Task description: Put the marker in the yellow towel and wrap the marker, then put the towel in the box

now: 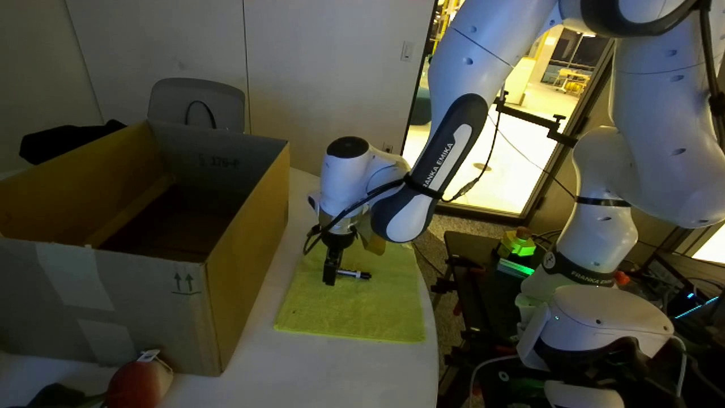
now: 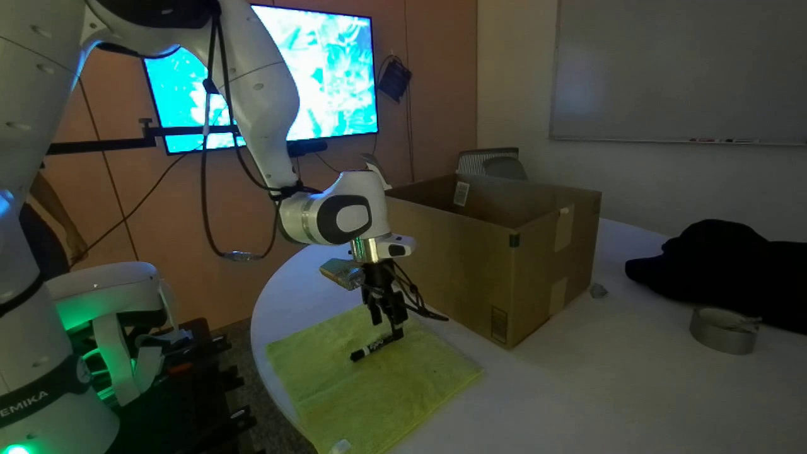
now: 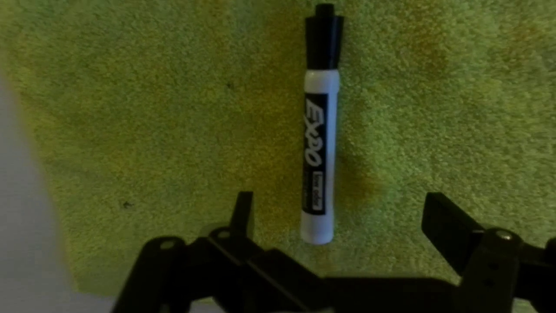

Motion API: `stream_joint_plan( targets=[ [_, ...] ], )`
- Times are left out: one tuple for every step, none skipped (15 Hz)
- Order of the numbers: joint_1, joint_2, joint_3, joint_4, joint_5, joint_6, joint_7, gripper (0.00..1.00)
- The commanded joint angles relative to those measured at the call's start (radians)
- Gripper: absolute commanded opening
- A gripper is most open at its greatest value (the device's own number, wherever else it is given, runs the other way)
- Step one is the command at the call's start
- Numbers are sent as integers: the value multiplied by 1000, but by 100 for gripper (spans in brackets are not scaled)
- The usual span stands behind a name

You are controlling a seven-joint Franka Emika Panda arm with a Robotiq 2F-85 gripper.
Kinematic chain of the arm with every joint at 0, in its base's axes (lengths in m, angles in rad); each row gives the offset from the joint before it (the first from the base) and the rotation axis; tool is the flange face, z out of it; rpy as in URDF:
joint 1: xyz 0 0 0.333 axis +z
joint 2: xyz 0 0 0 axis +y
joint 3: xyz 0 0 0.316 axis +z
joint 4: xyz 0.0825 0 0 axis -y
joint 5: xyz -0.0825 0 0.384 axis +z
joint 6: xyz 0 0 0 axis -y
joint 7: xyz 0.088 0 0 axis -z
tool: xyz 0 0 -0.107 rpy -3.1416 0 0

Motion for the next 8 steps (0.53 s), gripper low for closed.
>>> stream_joint_plan(
  targets=[
    [-16, -21, 77, -45, 19, 84, -18, 100],
    [-25, -14, 107, -49, 33, 105, -32, 100],
    [-26, -3, 129, -51, 41, 122, -41, 100],
    [-41, -1, 163, -55, 56, 134, -59, 100],
    [-38, 7, 177, -58, 60, 150, -61, 100],
    [-43, 8, 196, -62, 68, 158, -73, 100],
    [-47, 11, 213, -65, 76, 165, -86, 100],
    [-44, 20, 220, -62, 80, 168, -93, 100]
  ],
)
